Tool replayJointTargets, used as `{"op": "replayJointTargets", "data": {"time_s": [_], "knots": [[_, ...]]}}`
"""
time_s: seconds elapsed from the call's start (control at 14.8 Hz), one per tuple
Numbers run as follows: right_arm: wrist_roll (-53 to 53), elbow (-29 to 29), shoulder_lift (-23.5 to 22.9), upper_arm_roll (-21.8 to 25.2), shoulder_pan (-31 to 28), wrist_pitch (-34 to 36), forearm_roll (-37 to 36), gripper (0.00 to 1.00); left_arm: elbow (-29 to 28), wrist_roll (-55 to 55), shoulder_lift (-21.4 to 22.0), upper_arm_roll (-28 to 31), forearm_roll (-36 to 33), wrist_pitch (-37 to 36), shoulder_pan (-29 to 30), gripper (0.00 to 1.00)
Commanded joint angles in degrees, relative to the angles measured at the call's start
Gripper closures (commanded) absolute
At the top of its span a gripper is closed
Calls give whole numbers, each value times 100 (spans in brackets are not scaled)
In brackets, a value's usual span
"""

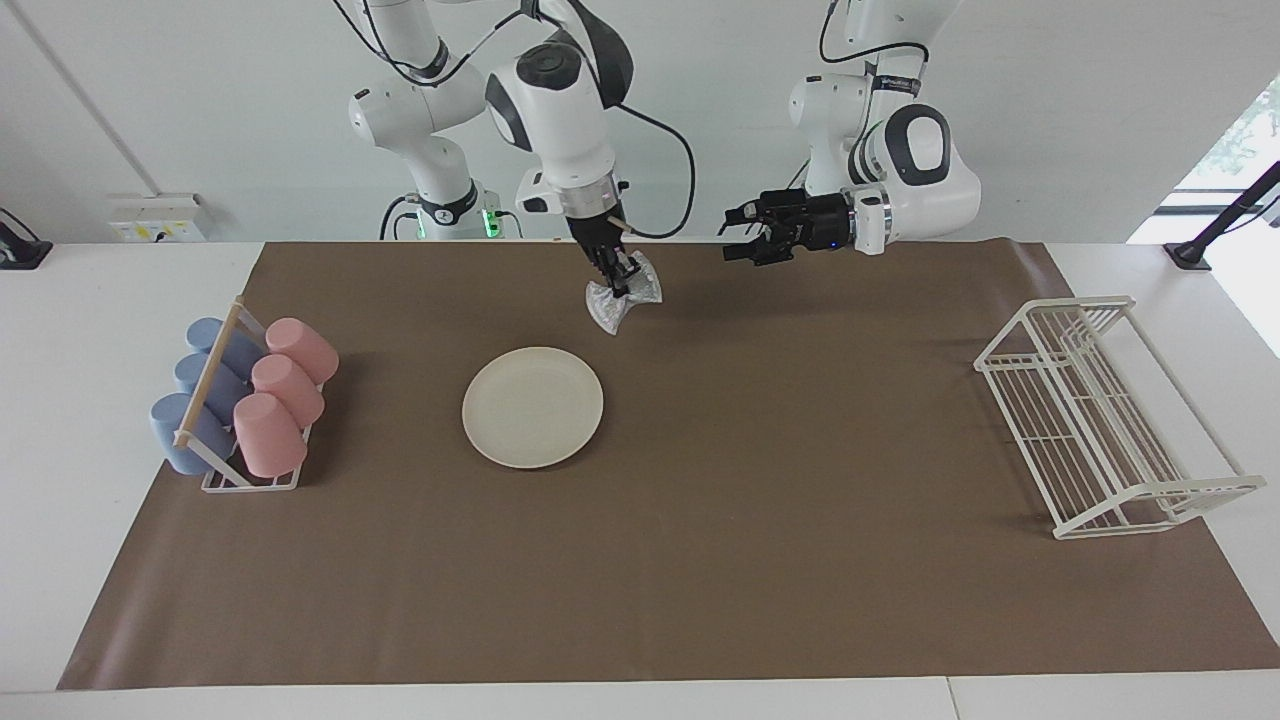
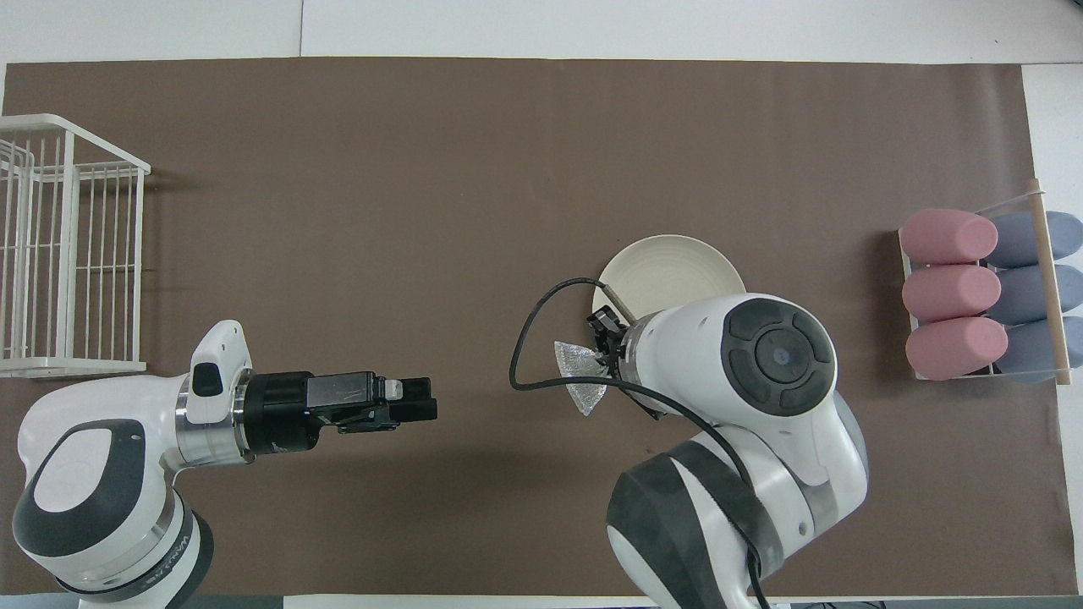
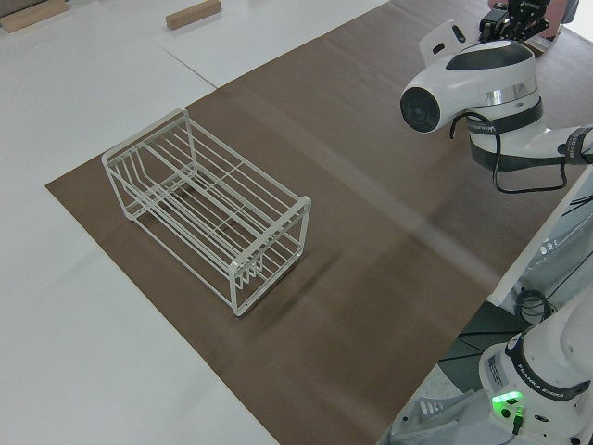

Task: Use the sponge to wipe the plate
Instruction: 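Rub the scrubber around the plate surface with the right gripper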

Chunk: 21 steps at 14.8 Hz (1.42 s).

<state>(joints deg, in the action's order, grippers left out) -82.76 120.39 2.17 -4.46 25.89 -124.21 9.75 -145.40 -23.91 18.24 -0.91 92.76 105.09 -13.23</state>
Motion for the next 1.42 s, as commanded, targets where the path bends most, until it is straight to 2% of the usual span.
{"op": "replayJointTargets", "data": {"time_s": [0.0, 0.07, 0.27, 0.61, 0.74, 0.94, 1.08, 1.35], "knots": [[128, 527, -453, -64, -312, -1294, -79, 100, -76, 9, 153, 13, 50, 370, -66, 0], [224, 729, -480, -64, -426, -1734, -79, 100, -59, 26, 145, -5, 49, 633, -109, 0], [445, 1091, -472, -64, -585, -1975, -70, 100, 11, 140, 188, -111, -519, 1153, -101, 0], [505, 1188, -866, -64, -629, -2291, 0, 100, 336, 904, 154, -111, -2469, 1312, 267, 0], [935, 1214, -1051, -64, -682, -2616, 9, 100, 582, 1421, 136, -119, -3557, 1312, 469, 0], [1838, 1215, -1078, -64, -1137, -2635, 0, 100, 838, 1933, 57, -120, -4947, 1295, 523, 0], [2429, 1215, -1105, -64, -1445, -2635, 9, 100, 856, 1942, 48, -120, -5503, 1303, 654, 0], [2379, 1215, -1096, -72, -1385, -2626, 0, 100, 865, 2328, 30, -120, -6698, 1321, 655, 0]]}}
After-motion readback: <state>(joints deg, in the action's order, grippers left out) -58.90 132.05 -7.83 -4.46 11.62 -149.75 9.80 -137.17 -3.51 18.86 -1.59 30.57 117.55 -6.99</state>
